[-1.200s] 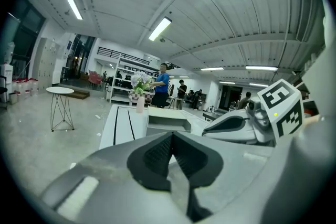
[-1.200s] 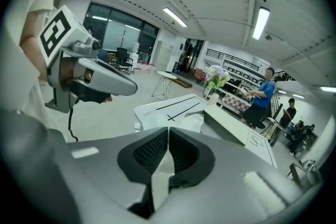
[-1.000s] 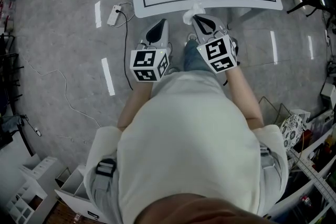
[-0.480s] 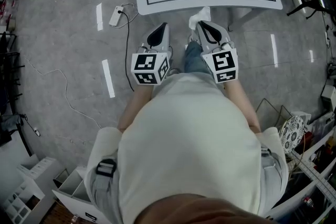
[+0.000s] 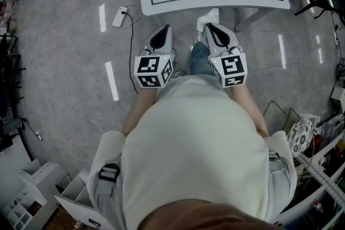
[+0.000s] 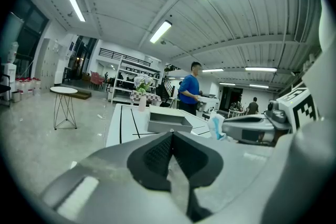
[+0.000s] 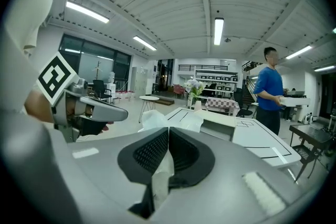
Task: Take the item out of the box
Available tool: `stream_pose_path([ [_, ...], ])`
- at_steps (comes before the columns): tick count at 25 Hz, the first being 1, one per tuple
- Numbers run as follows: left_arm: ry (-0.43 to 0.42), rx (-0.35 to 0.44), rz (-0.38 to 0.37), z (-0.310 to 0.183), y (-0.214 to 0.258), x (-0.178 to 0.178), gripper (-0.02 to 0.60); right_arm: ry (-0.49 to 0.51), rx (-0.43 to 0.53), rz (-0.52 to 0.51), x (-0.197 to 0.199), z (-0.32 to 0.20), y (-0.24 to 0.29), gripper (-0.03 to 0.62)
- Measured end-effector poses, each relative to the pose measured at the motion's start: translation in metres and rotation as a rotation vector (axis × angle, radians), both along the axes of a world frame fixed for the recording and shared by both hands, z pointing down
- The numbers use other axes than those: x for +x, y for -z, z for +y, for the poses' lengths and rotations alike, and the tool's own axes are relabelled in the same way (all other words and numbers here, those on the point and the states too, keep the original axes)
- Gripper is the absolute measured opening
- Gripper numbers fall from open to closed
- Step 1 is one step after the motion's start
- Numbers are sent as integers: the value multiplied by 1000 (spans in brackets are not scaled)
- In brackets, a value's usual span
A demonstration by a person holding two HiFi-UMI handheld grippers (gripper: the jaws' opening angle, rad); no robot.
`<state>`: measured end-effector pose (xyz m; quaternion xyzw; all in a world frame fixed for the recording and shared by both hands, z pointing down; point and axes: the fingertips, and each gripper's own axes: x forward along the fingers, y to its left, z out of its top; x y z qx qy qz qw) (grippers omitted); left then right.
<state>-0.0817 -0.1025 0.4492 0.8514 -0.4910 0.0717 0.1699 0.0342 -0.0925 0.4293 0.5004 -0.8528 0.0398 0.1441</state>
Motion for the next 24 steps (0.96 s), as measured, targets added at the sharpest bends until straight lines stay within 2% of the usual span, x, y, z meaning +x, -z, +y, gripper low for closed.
stream_pose_path([
  [24, 4, -12, -3, -14, -2, 1, 0, -55, 21, -56, 10, -16, 4, 5],
])
